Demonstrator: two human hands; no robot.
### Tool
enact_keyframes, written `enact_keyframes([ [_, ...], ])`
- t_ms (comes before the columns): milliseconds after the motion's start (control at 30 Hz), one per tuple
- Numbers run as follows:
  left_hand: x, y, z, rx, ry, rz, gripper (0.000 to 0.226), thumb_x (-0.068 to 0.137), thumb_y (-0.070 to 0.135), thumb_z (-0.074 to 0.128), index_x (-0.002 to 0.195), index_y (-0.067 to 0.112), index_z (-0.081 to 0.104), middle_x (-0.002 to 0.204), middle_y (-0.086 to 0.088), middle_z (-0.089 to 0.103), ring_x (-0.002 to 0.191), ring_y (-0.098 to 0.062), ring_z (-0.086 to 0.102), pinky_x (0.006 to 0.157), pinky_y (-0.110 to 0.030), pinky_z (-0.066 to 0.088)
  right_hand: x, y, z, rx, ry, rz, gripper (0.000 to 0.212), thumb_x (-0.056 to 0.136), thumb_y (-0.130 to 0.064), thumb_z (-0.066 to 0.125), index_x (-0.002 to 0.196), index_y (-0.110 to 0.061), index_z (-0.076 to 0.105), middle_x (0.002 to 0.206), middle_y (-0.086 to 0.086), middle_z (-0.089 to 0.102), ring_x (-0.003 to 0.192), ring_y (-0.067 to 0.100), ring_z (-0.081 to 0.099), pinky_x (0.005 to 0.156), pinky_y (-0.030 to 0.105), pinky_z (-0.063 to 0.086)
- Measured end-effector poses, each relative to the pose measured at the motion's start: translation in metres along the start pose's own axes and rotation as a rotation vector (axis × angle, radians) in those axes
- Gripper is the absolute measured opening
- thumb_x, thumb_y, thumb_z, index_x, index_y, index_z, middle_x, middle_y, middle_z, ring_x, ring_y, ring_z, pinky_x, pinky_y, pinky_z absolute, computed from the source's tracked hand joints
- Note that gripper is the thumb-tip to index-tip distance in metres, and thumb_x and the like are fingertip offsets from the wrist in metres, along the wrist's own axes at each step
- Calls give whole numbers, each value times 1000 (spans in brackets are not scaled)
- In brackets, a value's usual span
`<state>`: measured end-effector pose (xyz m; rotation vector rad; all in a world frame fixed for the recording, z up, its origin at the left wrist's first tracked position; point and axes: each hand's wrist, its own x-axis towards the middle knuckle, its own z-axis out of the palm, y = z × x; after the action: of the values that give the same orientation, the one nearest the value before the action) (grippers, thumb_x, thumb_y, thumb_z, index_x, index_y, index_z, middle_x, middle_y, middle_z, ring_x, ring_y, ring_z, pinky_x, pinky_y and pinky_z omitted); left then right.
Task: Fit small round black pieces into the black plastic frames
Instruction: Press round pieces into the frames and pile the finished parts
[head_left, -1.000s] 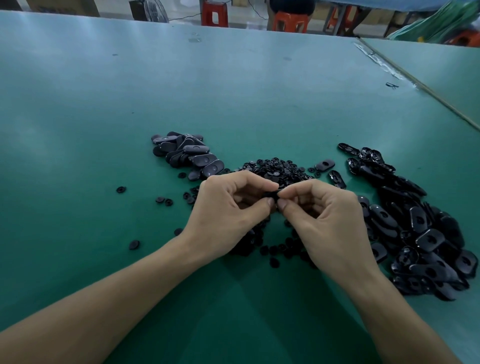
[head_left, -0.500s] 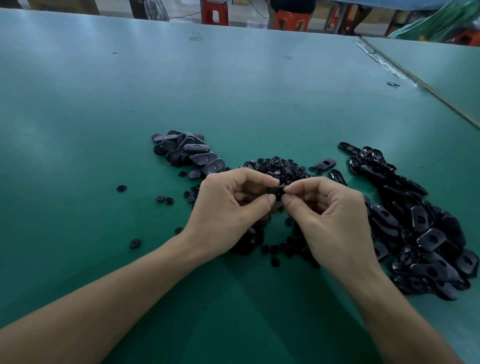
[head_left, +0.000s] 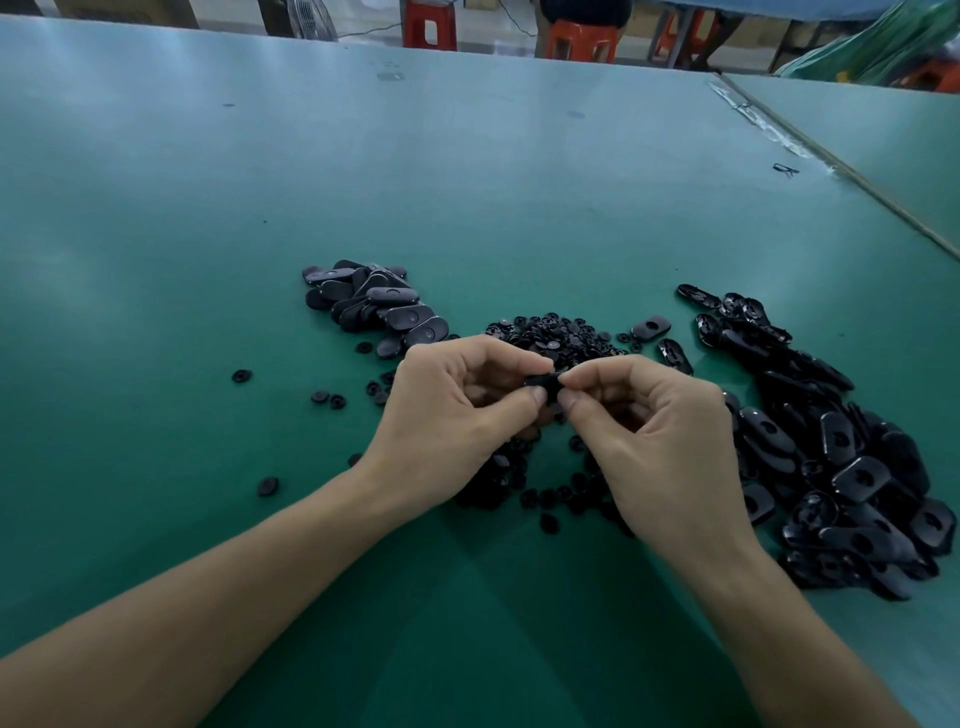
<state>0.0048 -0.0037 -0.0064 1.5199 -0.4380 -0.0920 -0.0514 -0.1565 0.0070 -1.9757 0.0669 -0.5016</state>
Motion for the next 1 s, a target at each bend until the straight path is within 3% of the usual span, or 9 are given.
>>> enact_keyframes([
  [133, 0, 0, -1, 3, -6, 2, 16, 79, 10, 73, 92, 19, 76, 79, -2, 77, 69, -14, 74, 66, -24, 58, 1, 0, -1, 1, -46, -5, 20, 86, -7, 76, 84, -27, 74, 78, -14, 73, 73, 6, 70, 68, 18, 54],
  [233, 0, -1, -1, 32, -11, -1, 16, 79, 11, 73, 93, 19, 76, 81, -3, 78, 72, -16, 75, 67, -32, 61, 2, 0, -2, 2, -69, 5, 19, 87, -8, 75, 85, -27, 73, 78, -14, 73, 73, 6, 69, 68, 18, 53],
  [333, 0, -1, 0, 49, -24, 7, 19, 77, 10, 73, 92, 22, 76, 83, -2, 78, 76, -16, 75, 72, -30, 61, 1, 0, -1, -47, -34, -9, 19, 86, -9, 75, 83, -28, 72, 77, -15, 72, 71, 6, 68, 65, 16, 52],
  [467, 0, -2, 1, 92, -24, 29, 22, 76, 10, 72, 89, 28, 74, 85, -1, 78, 80, -21, 76, 77, -38, 62, -1, -2, 0, -70, -7, -18, 20, 85, -9, 77, 81, -28, 71, 76, -18, 71, 70, 4, 68, 65, 15, 52],
  [767, -1, -1, 3, 174, 8, 104, 25, 79, 8, 72, 91, 30, 74, 84, 3, 77, 76, -17, 74, 72, -33, 62, 1, -3, 0, -41, -34, 31, 19, 85, -10, 76, 80, -28, 71, 76, -15, 72, 70, 5, 68, 65, 18, 54],
  [1000, -3, -3, 5, 263, 36, 193, 27, 81, 6, 71, 93, 30, 73, 79, 1, 74, 67, -25, 70, 61, -41, 58, 1, -1, 0, 47, -11, 71, 19, 84, -9, 77, 81, -26, 70, 76, -10, 73, 70, 6, 69, 67, 22, 55],
])
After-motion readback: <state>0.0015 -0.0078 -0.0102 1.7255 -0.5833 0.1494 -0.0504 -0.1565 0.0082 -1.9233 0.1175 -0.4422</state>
